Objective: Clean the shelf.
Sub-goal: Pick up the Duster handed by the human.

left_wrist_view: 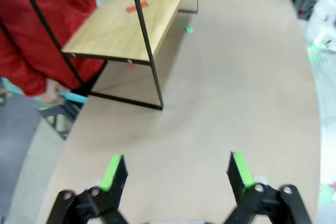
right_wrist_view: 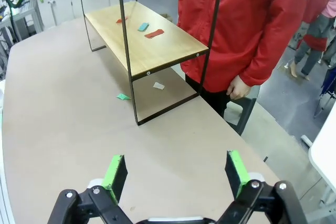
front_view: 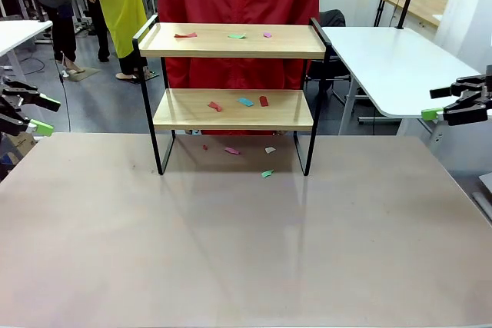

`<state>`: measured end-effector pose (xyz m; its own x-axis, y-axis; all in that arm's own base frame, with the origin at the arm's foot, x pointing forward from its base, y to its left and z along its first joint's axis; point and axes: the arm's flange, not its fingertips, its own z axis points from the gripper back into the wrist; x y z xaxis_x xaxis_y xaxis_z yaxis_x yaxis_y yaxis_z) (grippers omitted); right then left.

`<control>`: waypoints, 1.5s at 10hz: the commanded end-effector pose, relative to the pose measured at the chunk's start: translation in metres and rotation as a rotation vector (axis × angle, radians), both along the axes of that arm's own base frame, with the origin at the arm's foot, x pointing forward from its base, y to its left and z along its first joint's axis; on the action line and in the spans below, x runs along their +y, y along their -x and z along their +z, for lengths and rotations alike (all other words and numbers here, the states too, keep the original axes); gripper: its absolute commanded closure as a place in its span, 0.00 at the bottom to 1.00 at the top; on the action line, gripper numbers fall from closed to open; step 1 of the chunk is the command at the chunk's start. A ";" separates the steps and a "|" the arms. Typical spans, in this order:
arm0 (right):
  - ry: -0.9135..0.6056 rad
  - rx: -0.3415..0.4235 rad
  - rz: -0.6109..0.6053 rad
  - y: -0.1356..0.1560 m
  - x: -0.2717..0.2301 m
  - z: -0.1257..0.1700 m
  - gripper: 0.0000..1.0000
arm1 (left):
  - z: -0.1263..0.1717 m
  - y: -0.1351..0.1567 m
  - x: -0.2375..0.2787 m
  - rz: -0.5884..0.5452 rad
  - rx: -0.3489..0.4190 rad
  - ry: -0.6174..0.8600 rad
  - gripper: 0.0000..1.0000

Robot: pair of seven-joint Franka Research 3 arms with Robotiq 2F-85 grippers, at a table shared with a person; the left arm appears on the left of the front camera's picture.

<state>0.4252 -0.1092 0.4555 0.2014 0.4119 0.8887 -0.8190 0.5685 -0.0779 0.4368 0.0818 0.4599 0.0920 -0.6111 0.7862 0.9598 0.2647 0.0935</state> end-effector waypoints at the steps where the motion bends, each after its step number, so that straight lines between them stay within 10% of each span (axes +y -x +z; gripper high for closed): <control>1: -0.011 0.014 -0.019 0.008 0.004 0.008 0.00 | 0.010 0.004 -0.002 0.011 0.027 -0.011 0.00; 15: -0.324 -0.206 0.081 -0.077 -0.114 -0.072 0.00 | -0.084 -0.072 0.119 -0.296 -0.143 0.565 0.00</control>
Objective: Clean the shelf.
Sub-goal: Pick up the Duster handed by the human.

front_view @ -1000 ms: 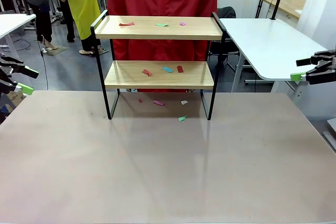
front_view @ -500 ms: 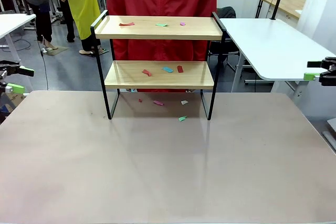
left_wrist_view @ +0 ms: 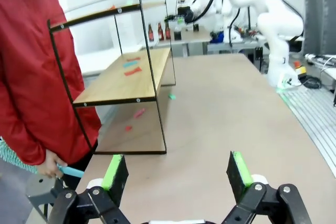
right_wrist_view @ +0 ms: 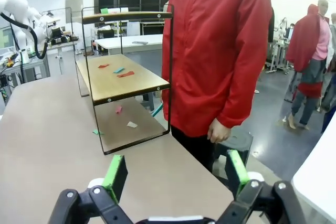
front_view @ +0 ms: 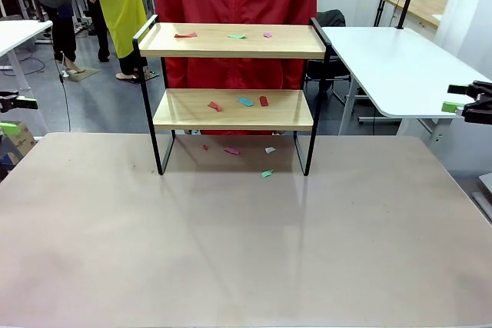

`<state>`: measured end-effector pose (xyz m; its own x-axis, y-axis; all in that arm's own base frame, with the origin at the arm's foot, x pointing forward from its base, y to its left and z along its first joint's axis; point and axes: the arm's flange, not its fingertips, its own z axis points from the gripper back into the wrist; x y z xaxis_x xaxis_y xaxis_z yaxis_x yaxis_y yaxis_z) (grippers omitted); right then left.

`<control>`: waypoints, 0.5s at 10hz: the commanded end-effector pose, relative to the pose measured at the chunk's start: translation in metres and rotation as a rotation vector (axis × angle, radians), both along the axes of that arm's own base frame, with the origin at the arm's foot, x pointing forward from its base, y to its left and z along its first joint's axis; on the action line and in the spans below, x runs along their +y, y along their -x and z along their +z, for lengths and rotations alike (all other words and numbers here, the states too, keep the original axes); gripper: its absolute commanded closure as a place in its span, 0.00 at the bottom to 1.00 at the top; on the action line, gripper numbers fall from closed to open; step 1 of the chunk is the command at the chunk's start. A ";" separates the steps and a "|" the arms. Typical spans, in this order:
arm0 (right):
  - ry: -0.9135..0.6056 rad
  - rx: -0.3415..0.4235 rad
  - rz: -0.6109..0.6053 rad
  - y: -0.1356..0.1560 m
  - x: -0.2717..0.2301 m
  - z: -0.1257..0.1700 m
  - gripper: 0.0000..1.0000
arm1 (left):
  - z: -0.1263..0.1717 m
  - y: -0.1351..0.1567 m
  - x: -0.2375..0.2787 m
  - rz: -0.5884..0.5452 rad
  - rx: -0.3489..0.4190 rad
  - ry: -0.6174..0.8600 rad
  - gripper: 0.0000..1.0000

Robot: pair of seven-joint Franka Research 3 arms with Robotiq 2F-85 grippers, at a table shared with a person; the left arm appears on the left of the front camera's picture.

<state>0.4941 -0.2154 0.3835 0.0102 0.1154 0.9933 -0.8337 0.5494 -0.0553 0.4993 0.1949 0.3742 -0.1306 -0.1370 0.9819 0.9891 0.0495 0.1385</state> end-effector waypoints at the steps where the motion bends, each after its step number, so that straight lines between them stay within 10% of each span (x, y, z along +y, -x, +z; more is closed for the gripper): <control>1: -0.004 -0.024 0.039 -0.012 -0.013 -0.005 0.00 | -0.003 -0.014 0.011 0.006 -0.010 0.067 0.00; 5: -0.015 -0.031 0.034 -0.016 -0.022 -0.010 0.00 | -0.002 -0.021 0.011 0.013 -0.007 0.094 0.00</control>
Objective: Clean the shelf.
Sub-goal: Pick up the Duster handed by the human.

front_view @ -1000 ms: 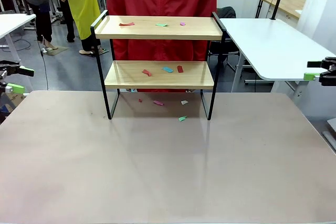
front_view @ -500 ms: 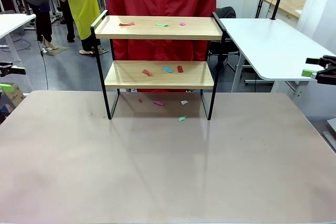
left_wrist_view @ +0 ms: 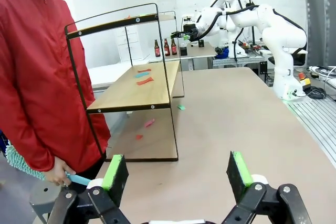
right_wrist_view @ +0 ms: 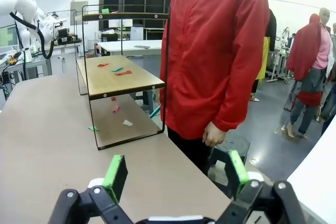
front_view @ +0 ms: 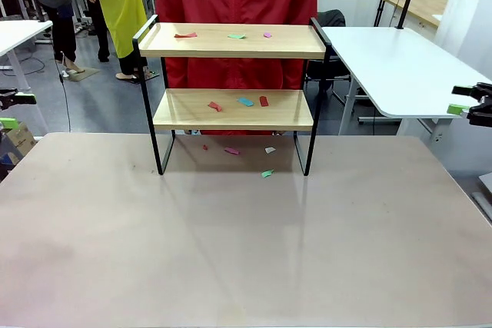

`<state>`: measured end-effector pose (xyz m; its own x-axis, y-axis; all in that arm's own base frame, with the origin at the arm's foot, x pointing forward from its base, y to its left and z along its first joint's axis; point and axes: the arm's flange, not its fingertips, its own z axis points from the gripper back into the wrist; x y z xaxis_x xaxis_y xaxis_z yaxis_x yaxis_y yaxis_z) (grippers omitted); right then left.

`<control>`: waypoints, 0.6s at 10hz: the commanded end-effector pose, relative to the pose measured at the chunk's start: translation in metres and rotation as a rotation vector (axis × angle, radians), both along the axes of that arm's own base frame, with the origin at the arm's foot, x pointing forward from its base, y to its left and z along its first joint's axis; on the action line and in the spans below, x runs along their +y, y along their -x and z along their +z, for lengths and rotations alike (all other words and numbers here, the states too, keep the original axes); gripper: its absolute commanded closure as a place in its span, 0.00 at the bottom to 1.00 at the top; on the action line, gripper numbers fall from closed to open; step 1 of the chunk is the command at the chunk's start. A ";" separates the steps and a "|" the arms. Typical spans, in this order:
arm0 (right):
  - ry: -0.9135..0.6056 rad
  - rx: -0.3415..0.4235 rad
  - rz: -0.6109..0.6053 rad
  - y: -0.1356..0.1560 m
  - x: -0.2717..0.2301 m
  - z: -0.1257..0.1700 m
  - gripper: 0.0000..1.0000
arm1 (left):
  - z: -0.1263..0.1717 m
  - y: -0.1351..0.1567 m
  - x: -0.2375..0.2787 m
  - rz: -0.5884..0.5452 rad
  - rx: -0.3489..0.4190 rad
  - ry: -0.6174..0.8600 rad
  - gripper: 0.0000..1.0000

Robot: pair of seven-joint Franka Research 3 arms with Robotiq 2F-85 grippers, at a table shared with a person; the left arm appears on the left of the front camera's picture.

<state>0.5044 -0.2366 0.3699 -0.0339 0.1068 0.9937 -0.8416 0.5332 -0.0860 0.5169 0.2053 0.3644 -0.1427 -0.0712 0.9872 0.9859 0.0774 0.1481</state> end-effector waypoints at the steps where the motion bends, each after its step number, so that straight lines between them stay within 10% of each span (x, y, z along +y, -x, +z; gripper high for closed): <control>1: -0.002 0.013 0.012 -0.007 -0.003 0.005 0.00 | 0.007 -0.004 0.000 -0.002 0.014 0.030 0.00; 6: 0.047 0.029 -0.013 -0.008 -0.004 0.006 0.00 | 0.009 -0.004 -0.003 0.015 0.056 0.042 0.00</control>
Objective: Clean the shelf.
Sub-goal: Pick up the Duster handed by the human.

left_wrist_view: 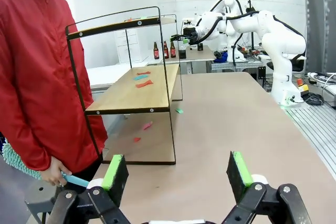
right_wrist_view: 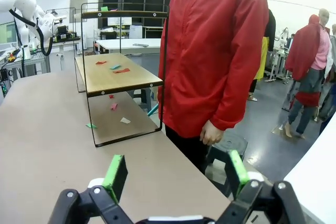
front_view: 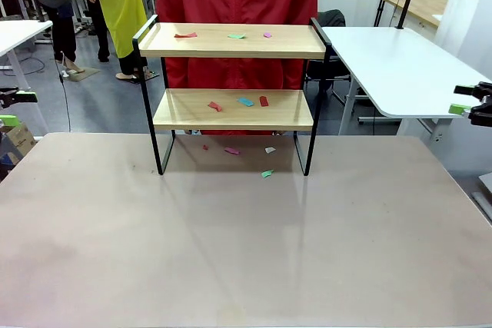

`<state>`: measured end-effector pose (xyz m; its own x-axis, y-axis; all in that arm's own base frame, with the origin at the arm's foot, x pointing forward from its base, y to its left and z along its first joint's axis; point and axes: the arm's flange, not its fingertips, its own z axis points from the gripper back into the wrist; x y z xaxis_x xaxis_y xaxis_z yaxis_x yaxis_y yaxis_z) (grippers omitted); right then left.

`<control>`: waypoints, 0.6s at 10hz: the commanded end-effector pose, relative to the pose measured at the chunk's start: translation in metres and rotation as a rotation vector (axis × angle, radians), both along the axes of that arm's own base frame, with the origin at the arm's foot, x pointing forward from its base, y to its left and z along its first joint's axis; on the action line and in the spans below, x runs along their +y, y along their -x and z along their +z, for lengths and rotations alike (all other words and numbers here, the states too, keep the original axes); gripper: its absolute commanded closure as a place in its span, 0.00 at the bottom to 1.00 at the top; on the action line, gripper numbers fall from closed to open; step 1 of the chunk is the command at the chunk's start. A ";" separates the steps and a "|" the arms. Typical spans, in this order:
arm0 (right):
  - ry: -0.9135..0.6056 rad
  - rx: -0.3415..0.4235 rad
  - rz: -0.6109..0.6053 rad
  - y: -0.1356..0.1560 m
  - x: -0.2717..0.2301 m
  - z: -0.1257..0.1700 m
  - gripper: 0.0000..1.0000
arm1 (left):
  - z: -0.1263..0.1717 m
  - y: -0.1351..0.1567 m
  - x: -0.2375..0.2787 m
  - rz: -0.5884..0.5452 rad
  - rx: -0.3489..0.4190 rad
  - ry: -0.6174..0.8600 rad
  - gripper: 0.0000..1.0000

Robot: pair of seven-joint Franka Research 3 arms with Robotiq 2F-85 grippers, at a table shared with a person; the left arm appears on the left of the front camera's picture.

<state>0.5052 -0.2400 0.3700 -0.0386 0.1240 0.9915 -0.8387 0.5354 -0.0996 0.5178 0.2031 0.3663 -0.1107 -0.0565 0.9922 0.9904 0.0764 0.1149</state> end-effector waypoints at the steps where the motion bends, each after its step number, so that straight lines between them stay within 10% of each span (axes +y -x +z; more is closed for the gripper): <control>1: -0.012 -0.002 0.002 0.000 0.000 0.000 0.00 | 0.008 -0.003 0.002 0.045 0.042 0.035 0.00; 6: -0.012 -0.002 0.002 0.000 0.000 0.000 0.00 | 0.000 0.000 0.000 0.000 0.000 0.000 0.00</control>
